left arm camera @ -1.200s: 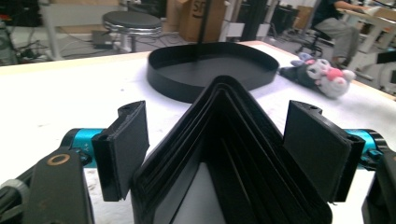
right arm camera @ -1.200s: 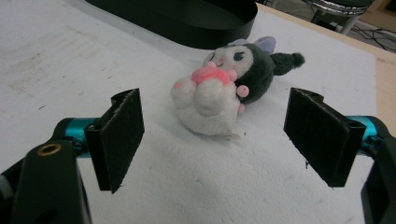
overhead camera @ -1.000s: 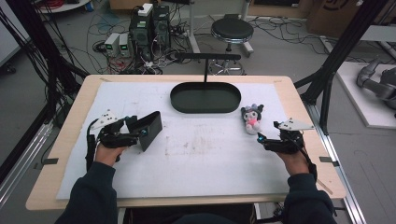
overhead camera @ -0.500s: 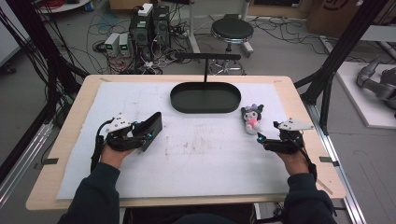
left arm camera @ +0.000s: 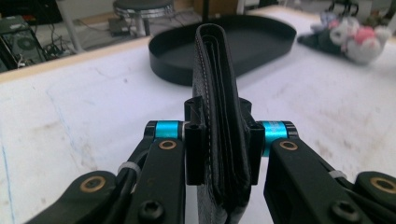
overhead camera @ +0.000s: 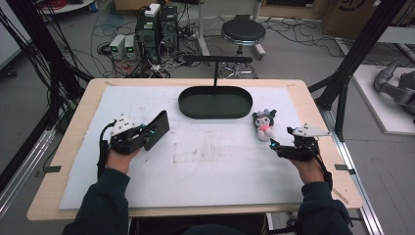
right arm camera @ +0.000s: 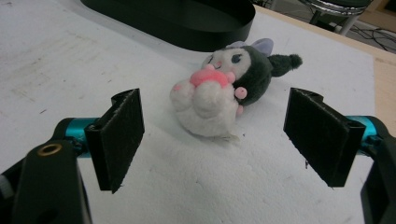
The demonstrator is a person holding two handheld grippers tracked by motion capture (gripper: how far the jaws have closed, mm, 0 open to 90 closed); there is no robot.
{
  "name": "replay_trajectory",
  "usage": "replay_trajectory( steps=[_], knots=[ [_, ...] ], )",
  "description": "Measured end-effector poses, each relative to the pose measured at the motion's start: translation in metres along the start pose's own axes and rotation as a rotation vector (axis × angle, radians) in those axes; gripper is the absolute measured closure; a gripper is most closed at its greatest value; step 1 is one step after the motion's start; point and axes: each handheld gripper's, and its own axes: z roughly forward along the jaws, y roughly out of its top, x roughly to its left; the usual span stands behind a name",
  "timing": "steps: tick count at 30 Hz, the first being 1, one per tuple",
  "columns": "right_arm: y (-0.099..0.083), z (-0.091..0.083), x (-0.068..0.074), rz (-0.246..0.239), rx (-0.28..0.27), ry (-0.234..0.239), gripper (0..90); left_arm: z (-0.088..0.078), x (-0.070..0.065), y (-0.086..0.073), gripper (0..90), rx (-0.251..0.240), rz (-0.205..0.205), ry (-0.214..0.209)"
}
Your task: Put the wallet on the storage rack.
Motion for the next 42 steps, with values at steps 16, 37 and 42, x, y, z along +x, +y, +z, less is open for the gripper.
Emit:
replay_trajectory(
  steps=[16, 37, 42],
  knots=[
    [0.002, 0.002, 0.0, 0.013, -0.014, 0.01, 20.4, 0.054, 0.012, 0.081, 76.6, -0.063, -0.016, -0.027],
    [0.001, 0.0, -0.001, 0.036, -0.022, 0.027, 20.4, 0.171, 0.005, 0.096, 76.5, 0.076, 0.117, 0.009],
    [0.0, -0.001, -0.004, 0.048, -0.026, 0.026, 20.4, 0.196, 0.004, 0.09, 76.6, 0.079, 0.145, 0.034]
  ],
)
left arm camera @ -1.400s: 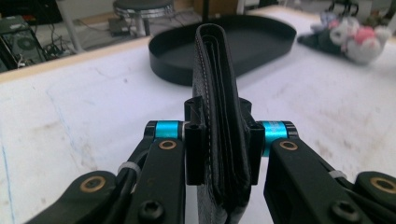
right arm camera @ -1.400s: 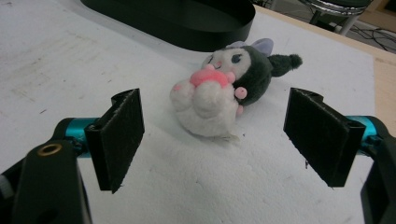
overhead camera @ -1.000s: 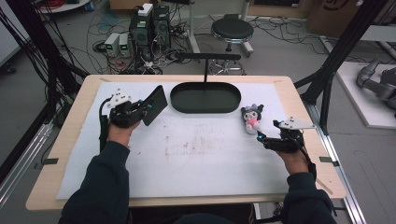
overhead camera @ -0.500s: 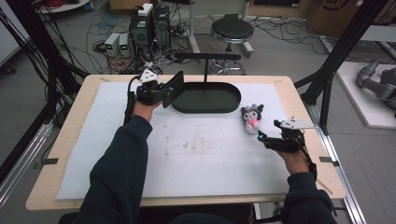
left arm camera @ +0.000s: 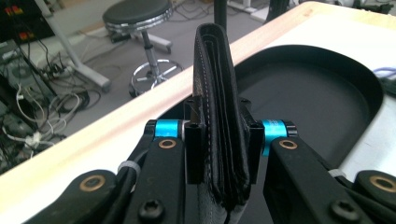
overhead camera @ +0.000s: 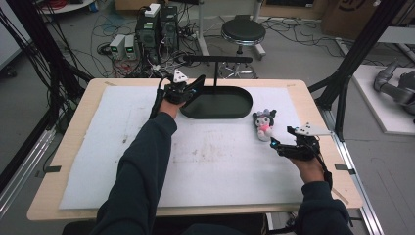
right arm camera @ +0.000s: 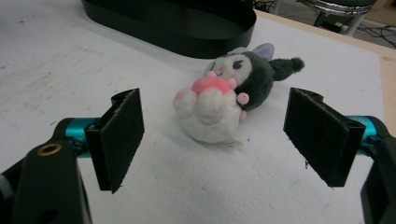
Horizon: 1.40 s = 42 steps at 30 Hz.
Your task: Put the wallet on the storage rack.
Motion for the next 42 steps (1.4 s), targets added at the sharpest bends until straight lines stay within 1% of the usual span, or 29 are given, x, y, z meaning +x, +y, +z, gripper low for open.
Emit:
replay_trajectory(
  steps=[1, 2, 3, 5, 7, 8, 10, 11, 12, 13, 14, 15, 17, 18, 21, 23, 24, 26, 28, 30, 32, 33, 34, 36, 37, 38, 40, 42],
  knots=[
    [0.0, 0.0, 0.0, 0.006, -0.002, -0.001, 20.4, 0.004, 0.001, -0.002, 76.6, 0.006, -0.006, 0.009],
    [-0.001, -0.001, -0.001, 0.008, -0.004, -0.002, 20.4, 0.007, 0.002, -0.004, 76.6, 0.013, -0.004, 0.024],
    [-0.002, -0.002, -0.002, 0.009, -0.006, -0.002, 20.4, 0.012, 0.003, -0.008, 76.5, 0.027, -0.006, 0.048],
    [-0.002, -0.003, -0.002, 0.013, -0.007, -0.003, 20.4, 0.015, 0.004, -0.01, 76.5, 0.035, -0.004, 0.053],
    [-0.003, -0.004, -0.003, 0.016, -0.009, -0.006, 20.4, 0.018, 0.003, -0.013, 76.4, 0.055, 0.006, 0.07],
    [-0.003, -0.004, -0.003, 0.016, -0.009, -0.006, 20.4, 0.02, 0.002, -0.014, 76.4, 0.056, 0.012, 0.073],
    [-0.003, -0.004, -0.003, 0.015, -0.012, -0.007, 20.4, 0.021, 0.0, -0.013, 75.0, 0.059, 0.008, 0.077],
    [-0.003, -0.004, -0.003, 0.015, -0.012, -0.007, 20.4, 0.021, -0.001, -0.013, 75.0, 0.063, 0.005, 0.07],
    [-0.003, -0.004, -0.003, 0.015, -0.011, -0.009, 20.5, 0.022, 0.0, -0.013, 71.2, 0.073, -0.018, 0.056],
    [-0.003, -0.004, -0.002, 0.012, -0.011, -0.007, 20.4, 0.022, 0.0, -0.014, 61.2, 0.083, -0.056, 0.037],
    [-0.003, -0.004, -0.002, 0.01, -0.012, -0.006, 20.4, 0.023, -0.001, -0.015, 54.0, 0.091, -0.081, 0.019],
    [-0.002, -0.004, -0.001, 0.01, -0.011, -0.006, 20.4, 0.022, -0.002, -0.016, 49.9, 0.095, -0.084, 0.012],
    [-0.002, -0.004, -0.001, 0.008, -0.015, -0.007, 20.4, 0.021, -0.006, -0.016, 49.0, 0.093, -0.101, -0.01],
    [-0.002, -0.005, -0.001, 0.007, -0.016, -0.006, 20.4, 0.021, -0.007, -0.016, 46.9, 0.09, -0.109, -0.019],
    [-0.002, -0.005, -0.001, 0.003, -0.015, -0.006, 20.4, 0.02, -0.011, -0.014, 44.1, 0.084, -0.117, -0.044],
    [-0.002, -0.005, -0.001, 0.006, -0.016, -0.006, 20.4, 0.019, -0.013, -0.013, 43.8, 0.074, -0.129, -0.062],
    [-0.002, -0.006, -0.001, 0.009, -0.018, -0.005, 20.4, 0.019, -0.013, -0.012, 43.8, 0.071, -0.128, -0.067],
    [-0.002, -0.006, -0.002, 0.01, -0.019, -0.006, 20.4, 0.02, -0.014, -0.012, 42.2, 0.076, -0.125, -0.059],
    [-0.002, -0.006, -0.002, 0.01, -0.019, -0.006, 20.4, 0.023, -0.014, -0.014, 41.4, 0.087, -0.136, -0.041],
    [-0.002, -0.006, -0.001, 0.008, -0.017, -0.004, 20.5, 0.026, -0.013, -0.017, 41.5, 0.114, -0.134, -0.022],
    [-0.002, -0.006, -0.001, 0.006, -0.016, -0.005, 20.5, 0.029, -0.014, -0.019, 41.1, 0.141, -0.143, -0.018],
    [-0.002, -0.006, -0.001, 0.005, -0.017, -0.004, 20.5, 0.029, -0.014, -0.02, 39.5, 0.148, -0.149, -0.023],
    [-0.002, -0.006, -0.002, 0.01, -0.015, -0.006, 20.4, 0.028, -0.015, -0.019, 38.3, 0.14, -0.17, -0.048],
    [-0.002, -0.006, -0.002, 0.013, -0.015, -0.006, 20.4, 0.025, -0.016, -0.016, 38.4, 0.132, -0.165, -0.044],
    [-0.002, -0.005, -0.001, 0.012, -0.014, -0.006, 20.4, 0.022, -0.015, -0.014, 38.4, 0.117, -0.162, -0.038],
    [-0.002, -0.005, -0.001, 0.007, -0.017, -0.004, 20.4, 0.018, -0.015, -0.012, 38.4, 0.104, -0.168, -0.042],
    [-0.002, -0.005, 0.0, 0.01, -0.016, -0.002, 20.5, 0.006, -0.011, -0.008, 37.7, 0.06, -0.199, -0.058],
    [-0.001, -0.004, 0.0, 0.007, -0.017, 0.0, 20.4, -0.006, -0.008, -0.007, 36.0, 0.033, -0.216, -0.065]
  ],
)
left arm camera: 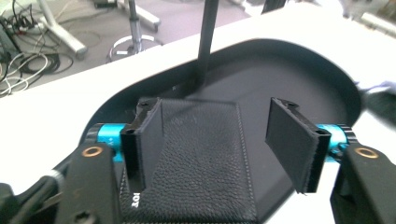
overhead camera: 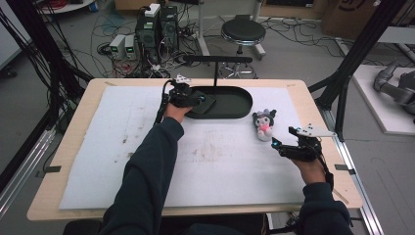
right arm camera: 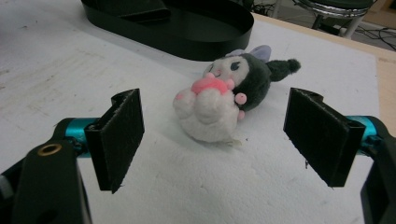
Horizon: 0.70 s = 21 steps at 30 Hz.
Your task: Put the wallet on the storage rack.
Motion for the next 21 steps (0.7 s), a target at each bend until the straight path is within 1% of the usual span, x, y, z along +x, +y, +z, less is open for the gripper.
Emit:
replay_trajectory(
  steps=[2, 4, 5, 6, 8, 9, 10, 12, 13, 14, 16, 20, 21],
  knots=[
    [0.001, 0.001, 0.001, -0.002, -0.001, 0.003, 20.4, -0.015, 0.001, -0.001, 30.9, -0.038, -0.023, -0.016],
    [0.002, 0.003, 0.001, -0.004, -0.002, 0.003, 20.4, -0.031, 0.002, -0.002, 24.3, -0.052, -0.046, -0.033],
    [0.002, 0.003, 0.002, -0.002, 0.0, 0.004, 20.4, -0.038, 0.001, -0.003, 19.6, -0.056, -0.045, -0.037],
    [0.003, 0.004, 0.002, -0.001, -0.001, 0.001, 20.4, -0.045, 0.001, -0.002, 17.9, -0.062, -0.038, -0.039],
    [0.003, 0.007, 0.003, -0.001, 0.004, 0.0, 20.4, -0.06, 0.002, -0.002, 17.9, -0.099, -0.029, -0.055],
    [0.004, 0.007, 0.003, 0.002, 0.012, 0.0, 20.4, -0.07, 0.003, -0.003, 17.9, -0.127, -0.029, -0.07],
    [0.004, 0.008, 0.004, 0.001, 0.019, 0.001, 20.5, -0.076, 0.004, -0.005, 17.9, -0.141, -0.022, -0.075],
    [0.004, 0.008, 0.007, -0.009, 0.016, -0.002, 20.5, -0.087, 0.006, -0.011, 17.9, -0.163, -0.017, -0.071],
    [0.005, 0.007, 0.007, -0.009, 0.014, -0.005, 20.5, -0.091, 0.007, -0.014, 18.6, -0.161, -0.014, -0.072],
    [0.005, 0.007, 0.007, -0.009, 0.014, -0.005, 20.5, -0.095, 0.008, -0.016, 18.6, -0.163, -0.01, -0.067],
    [0.005, 0.006, 0.008, -0.009, 0.009, -0.006, 20.5, -0.104, 0.012, -0.023, 19.7, -0.171, -0.016, -0.054],
    [0.007, 0.007, 0.008, -0.008, 0.009, -0.015, 20.5, -0.123, 0.018, -0.033, 19.7, -0.188, -0.006, -0.029],
    [0.007, 0.008, 0.008, -0.006, 0.01, -0.018, 20.5, -0.127, 0.02, -0.035, 19.7, -0.191, -0.008, -0.028]
  ],
)
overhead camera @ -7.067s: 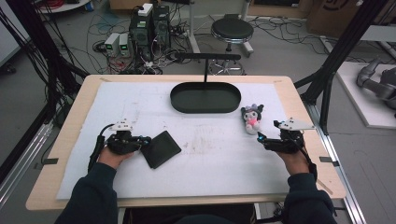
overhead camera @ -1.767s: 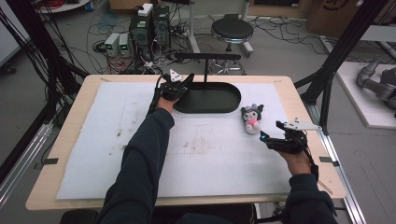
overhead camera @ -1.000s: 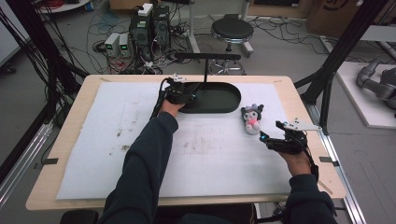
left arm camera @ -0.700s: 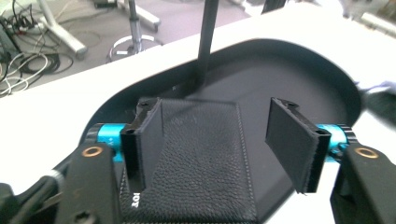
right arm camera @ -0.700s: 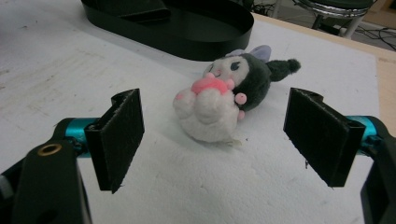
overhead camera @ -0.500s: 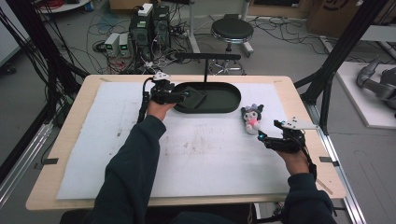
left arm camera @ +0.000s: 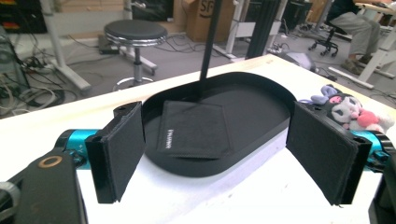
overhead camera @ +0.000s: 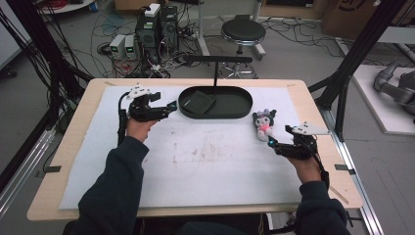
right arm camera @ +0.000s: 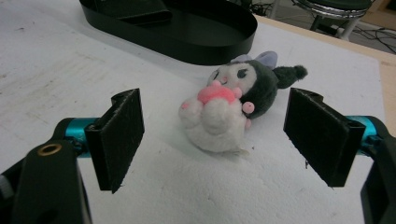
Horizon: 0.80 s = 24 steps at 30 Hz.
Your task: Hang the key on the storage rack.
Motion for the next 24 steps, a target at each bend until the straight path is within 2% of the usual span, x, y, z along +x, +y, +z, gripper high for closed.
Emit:
replay_trajectory(
  steps=[2, 7, 9, 11, 15, 18, 20, 21, 22, 24],
  knots=[
    [0.0, 0.001, 0.0, 0.001, 0.006, -0.007, 20.4, -0.009, 0.002, -0.004, 19.3, -0.002, -0.011, 0.006],
    [0.001, 0.003, 0.0, 0.004, 0.006, -0.012, 20.4, -0.03, 0.002, -0.017, 18.7, -0.009, -0.005, 0.029],
    [0.001, 0.003, 0.001, 0.004, 0.01, -0.014, 20.5, -0.037, 0.003, -0.024, 18.6, -0.01, -0.019, 0.025],
    [0.002, 0.004, 0.002, 0.004, 0.011, -0.018, 20.4, -0.042, 0.005, -0.03, 18.6, -0.004, -0.024, 0.03],
    [0.003, 0.005, 0.003, -0.003, 0.009, -0.026, 20.5, -0.051, 0.004, -0.04, 19.1, -0.01, -0.001, 0.03],
    [0.005, 0.006, 0.005, -0.005, 0.01, -0.04, 20.5, -0.059, 0.002, -0.046, 19.1, -0.035, 0.027, 0.035],
    [0.006, 0.007, 0.006, 0.007, 0.019, -0.058, 20.4, -0.062, 0.004, -0.05, 19.3, -0.047, 0.009, 0.014],
    [0.009, 0.009, 0.006, 0.044, 0.044, -0.056, 21.5, -0.063, 0.004, -0.052, 19.8, -0.041, 0.004, 0.014],
    [0.009, 0.009, 0.006, 0.044, 0.044, -0.056, 21.5, -0.064, 0.005, -0.054, 19.8, -0.035, 0.003, 0.018],
    [0.012, 0.011, 0.007, 0.037, 0.055, -0.062, 27.4, -0.066, 0.005, -0.057, 19.8, -0.019, 0.001, 0.023]
  ],
)
